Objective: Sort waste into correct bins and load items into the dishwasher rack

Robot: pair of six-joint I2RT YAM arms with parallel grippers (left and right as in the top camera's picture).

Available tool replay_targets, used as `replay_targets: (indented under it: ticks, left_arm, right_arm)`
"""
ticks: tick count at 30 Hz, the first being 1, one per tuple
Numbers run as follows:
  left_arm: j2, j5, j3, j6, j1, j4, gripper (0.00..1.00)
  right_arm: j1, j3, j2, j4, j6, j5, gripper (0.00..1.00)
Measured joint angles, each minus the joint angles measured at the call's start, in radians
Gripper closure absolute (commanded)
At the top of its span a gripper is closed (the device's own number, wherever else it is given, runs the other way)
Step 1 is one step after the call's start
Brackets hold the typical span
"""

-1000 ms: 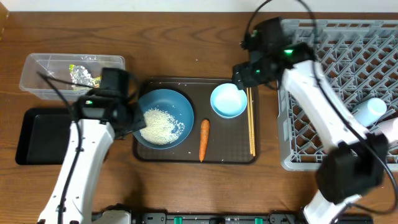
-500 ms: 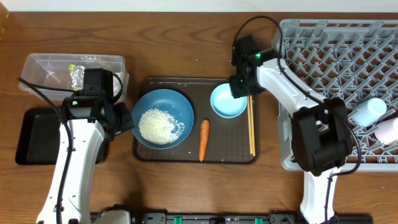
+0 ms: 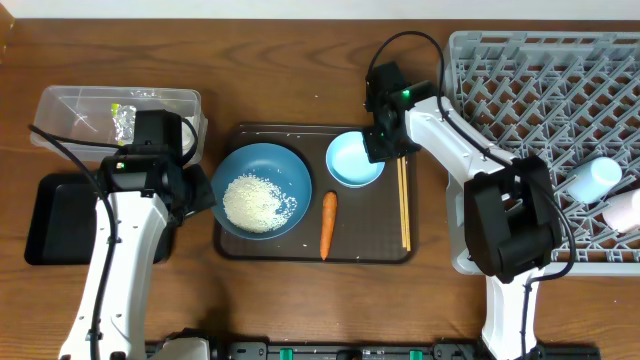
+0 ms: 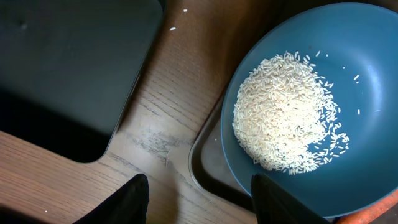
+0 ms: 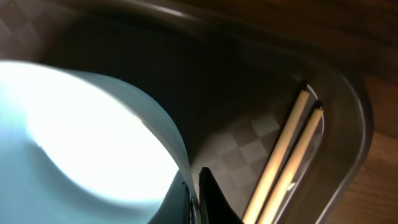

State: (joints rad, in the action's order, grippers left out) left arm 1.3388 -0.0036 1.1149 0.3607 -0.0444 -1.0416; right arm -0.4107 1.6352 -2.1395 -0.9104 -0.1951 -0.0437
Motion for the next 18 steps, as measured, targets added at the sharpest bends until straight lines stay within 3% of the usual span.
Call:
replay_targets:
  ticks: [4,12,18]
  left_arm:
    - [0.0,0.0,0.0,0.0,0.0,0.0,0.46]
    - [0.0,0.0,0.0,0.0,0.0,-0.001,0.46]
    - [0.0,0.0,0.0,0.0,0.0,-0.001,0.46]
  right_arm:
    - [0.01,0.005,0.059,-0.033,0.003,0.061,0.99]
    - [0.085,0.059,0.407,-0.043,0.076,0.244,0.99]
    - [0.174,0.077,0.5,-0.089,0.119,0.169,0.99]
